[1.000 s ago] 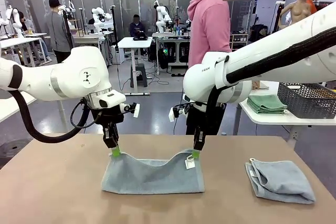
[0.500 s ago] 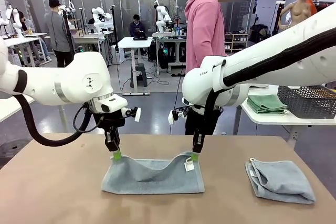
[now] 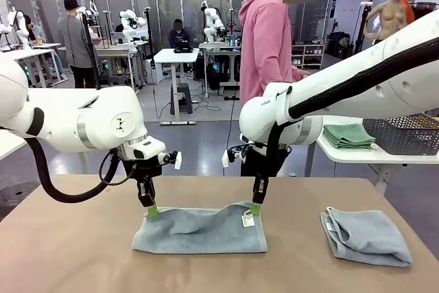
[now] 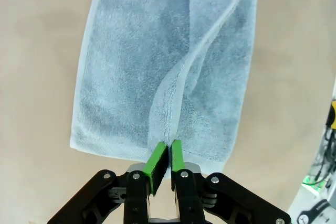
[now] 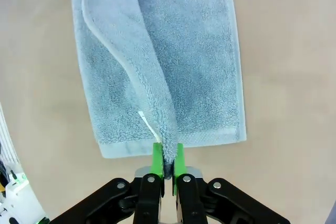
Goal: Fold the towels and place them in the basket.
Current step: When a person lays out a Towel with hook on the table, fold it in half twice.
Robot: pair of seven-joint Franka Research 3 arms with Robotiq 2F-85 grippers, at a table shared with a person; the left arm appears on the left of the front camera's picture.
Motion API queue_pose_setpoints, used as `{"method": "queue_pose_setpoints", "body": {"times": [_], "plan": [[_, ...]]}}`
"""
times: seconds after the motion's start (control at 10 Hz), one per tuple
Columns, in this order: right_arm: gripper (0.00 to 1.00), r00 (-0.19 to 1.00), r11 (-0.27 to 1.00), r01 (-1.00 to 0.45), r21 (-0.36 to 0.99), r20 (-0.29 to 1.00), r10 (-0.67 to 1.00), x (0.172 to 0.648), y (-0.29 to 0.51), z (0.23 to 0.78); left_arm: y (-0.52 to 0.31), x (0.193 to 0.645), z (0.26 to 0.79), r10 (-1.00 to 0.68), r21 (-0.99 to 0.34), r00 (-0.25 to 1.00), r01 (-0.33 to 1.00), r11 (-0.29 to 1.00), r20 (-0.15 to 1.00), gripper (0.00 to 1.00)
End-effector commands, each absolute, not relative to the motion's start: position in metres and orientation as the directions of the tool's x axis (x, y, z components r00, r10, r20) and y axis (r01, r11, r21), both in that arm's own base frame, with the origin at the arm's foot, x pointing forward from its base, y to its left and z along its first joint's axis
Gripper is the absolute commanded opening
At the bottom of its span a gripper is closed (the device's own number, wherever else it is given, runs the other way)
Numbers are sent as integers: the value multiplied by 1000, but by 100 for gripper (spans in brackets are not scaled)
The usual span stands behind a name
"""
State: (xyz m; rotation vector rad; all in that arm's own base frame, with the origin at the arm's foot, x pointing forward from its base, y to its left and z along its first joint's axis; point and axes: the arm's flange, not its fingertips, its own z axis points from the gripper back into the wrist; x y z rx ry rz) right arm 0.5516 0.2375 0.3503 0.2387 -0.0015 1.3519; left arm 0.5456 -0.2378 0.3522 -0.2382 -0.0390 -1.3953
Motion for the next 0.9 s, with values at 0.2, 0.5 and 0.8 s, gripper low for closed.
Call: {"method": "queue_pose_setpoints", "body": {"times": [0.2, 0.5, 0.8], "plan": [[9, 226, 209, -971, 114, 168, 960, 562, 235, 338, -240, 554, 346, -975, -17, 178, 984, 177, 130, 8], [9, 197, 190, -980, 57, 191, 962, 564, 233, 336, -241, 562, 344, -980, 34, 185, 981, 188, 77, 8], [9, 231, 226, -973, 46, 192, 954, 566, 229, 334, -241, 568, 336, -976, 104, 198, 973, 207, 85, 8]]}}
